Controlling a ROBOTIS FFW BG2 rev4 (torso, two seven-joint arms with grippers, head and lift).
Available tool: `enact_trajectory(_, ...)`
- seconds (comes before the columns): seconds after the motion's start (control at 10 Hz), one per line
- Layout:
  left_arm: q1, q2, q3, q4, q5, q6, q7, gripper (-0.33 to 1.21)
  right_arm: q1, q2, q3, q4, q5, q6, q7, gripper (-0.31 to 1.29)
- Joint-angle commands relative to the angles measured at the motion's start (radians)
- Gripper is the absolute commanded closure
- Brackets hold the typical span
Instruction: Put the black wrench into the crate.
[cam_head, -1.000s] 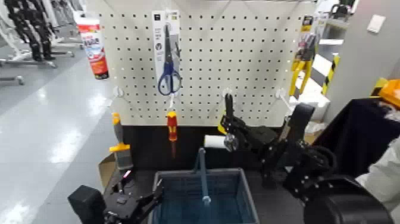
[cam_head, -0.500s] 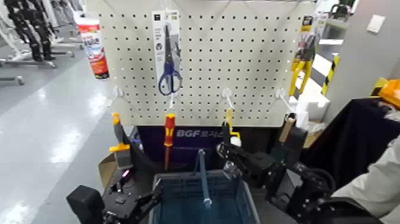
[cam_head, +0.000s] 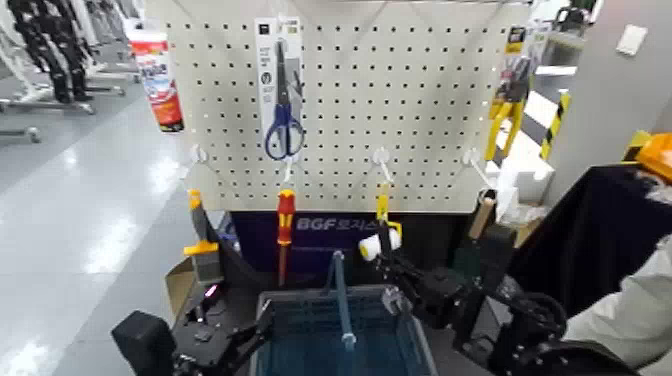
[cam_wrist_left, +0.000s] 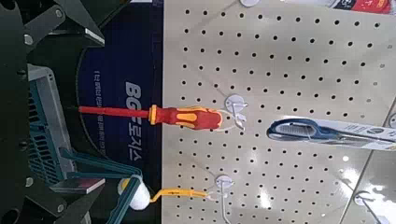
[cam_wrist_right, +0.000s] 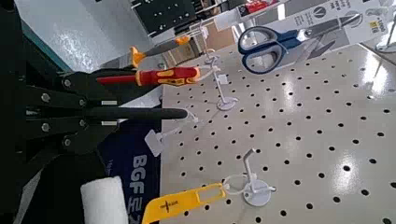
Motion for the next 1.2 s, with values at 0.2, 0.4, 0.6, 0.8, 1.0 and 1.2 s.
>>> enact_trajectory(0.2, 0.0, 0.0, 0.001, -0.001, 0.001, -0.002, 0.0, 0.24, 0.017, -0.003, -0.001, 0.039, 0.029, 0.024, 0.022, 1.16)
enact_trajectory(0.4, 0.0, 0.0, 0.001, -0.001, 0.001, -0.002, 0.0, 0.24, 0.017, -0.001, 0.003, 0.086, 0.032, 0.0, 0.037, 1.16)
enact_trajectory(0.6, 0.0, -0.002, 0.001, -0.001, -0.001, -0.003, 0.0, 0.24, 0.015, 0.002, 0.006, 0.132, 0.038, -0.016, 0.051, 1.16)
enact_trajectory(0.8, -0.001, -0.003, 0.001, -0.001, -0.001, -0.003, 0.0, 0.24, 0.001, 0.006, 0.006, 0.166, 0.07, -0.017, 0.079, 1.16)
enact_trajectory(1.0, -0.001, -0.003, 0.001, -0.001, 0.001, -0.005, 0.0, 0.24, -0.02, 0.006, 0.012, 0.212, 0.085, -0.037, 0.096, 1.16)
enact_trajectory(1.2, -0.001, -0.003, 0.002, -0.001, 0.001, -0.005, 0.0, 0.24, -0.032, 0.006, 0.018, 0.25, 0.099, -0.054, 0.1, 1.16)
